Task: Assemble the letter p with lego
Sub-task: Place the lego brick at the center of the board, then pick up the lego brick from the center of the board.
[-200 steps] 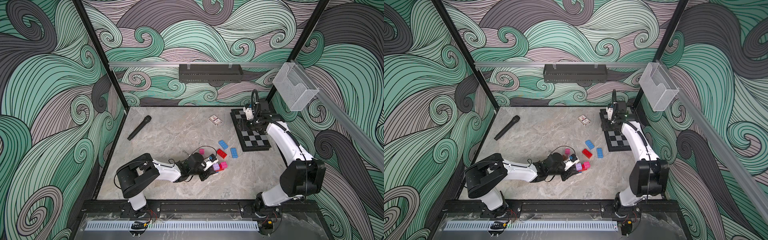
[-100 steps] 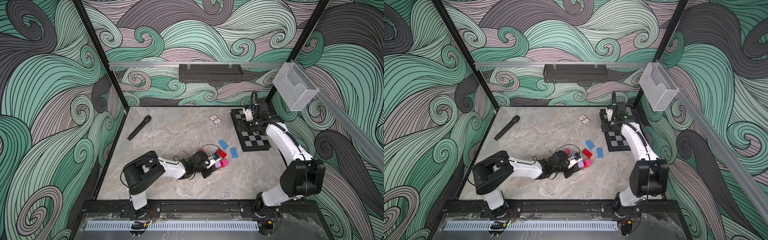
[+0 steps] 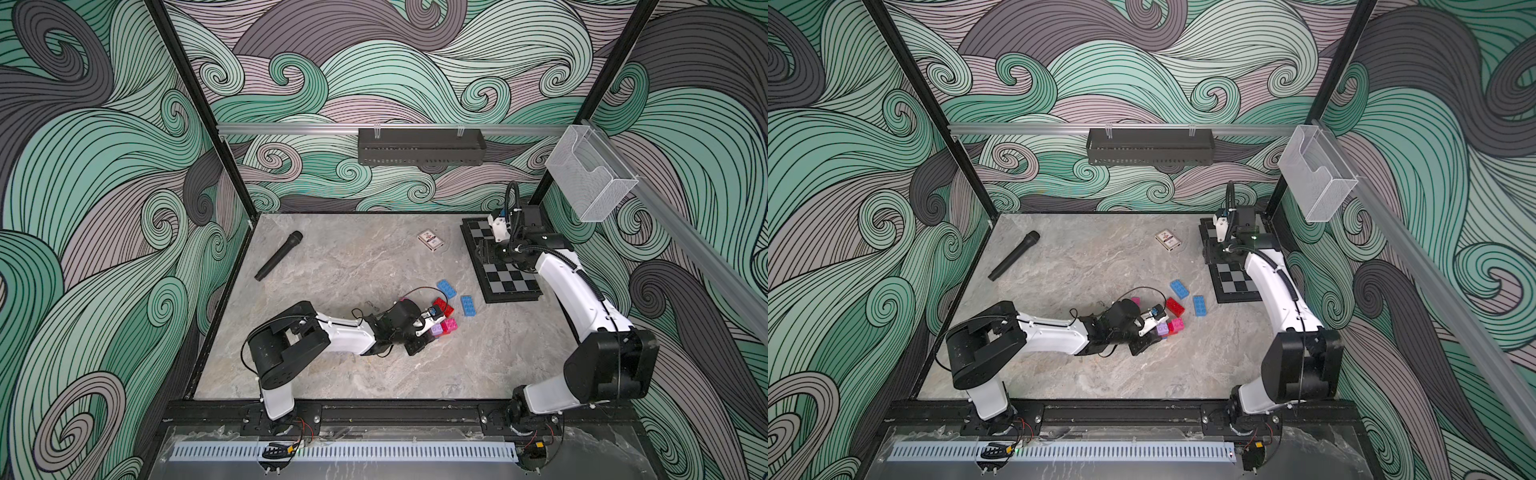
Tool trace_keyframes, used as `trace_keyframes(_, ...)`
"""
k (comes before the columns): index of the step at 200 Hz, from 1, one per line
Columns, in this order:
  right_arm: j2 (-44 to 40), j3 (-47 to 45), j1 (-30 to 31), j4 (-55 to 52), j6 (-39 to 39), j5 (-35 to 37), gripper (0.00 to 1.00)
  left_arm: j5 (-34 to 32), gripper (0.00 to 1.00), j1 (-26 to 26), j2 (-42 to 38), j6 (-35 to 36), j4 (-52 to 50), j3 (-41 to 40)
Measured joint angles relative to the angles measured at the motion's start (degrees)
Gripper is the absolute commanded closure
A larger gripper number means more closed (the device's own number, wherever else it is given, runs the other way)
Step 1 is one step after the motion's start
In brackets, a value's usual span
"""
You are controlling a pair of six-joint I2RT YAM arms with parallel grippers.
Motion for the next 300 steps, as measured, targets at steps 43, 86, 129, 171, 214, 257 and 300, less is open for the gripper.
trace_keyframes(43,-0.3,-0.1,0.0,0.0,-0.2,-0.2,0.35,0.5,0.50,0.0,0.0,0.0,-2.0,0.4)
trace_keyframes(86,-0.3,-0.1,0.0,0.1,-0.2,-0.5,0.35,0.5,0.49,0.0,0.0,-0.1,-2.3,1.0)
trace_keyframes(129,-0.3,-0.1,0.0,0.1,-0.4,-0.8,0.35,0.5,0.49,0.0,0.8,0.0,-1.7,1.5)
trace_keyframes(171,-0.3,-0.1,0.0,0.0,-0.4,-1.3,0.35,0.5,0.49,0.0,3.3,0.0,-0.8,4.0)
trace_keyframes(214,-0.3,-0.1,0.0,0.1,-0.4,-1.3,0.35,0.5,0.65,0.0,4.0,0.2,0.2,4.6)
trace_keyframes(257,-0.3,-0.1,0.0,0.1,-0.8,-1.3,0.35,0.5,0.62,0.0,3.8,0.1,1.2,3.7)
trace_keyframes(300,1.0,-0.2,0.0,-0.1,-1.0,-1.0,0.35,0.2,0.86,0.0,3.4,-0.2,2.2,2.7)
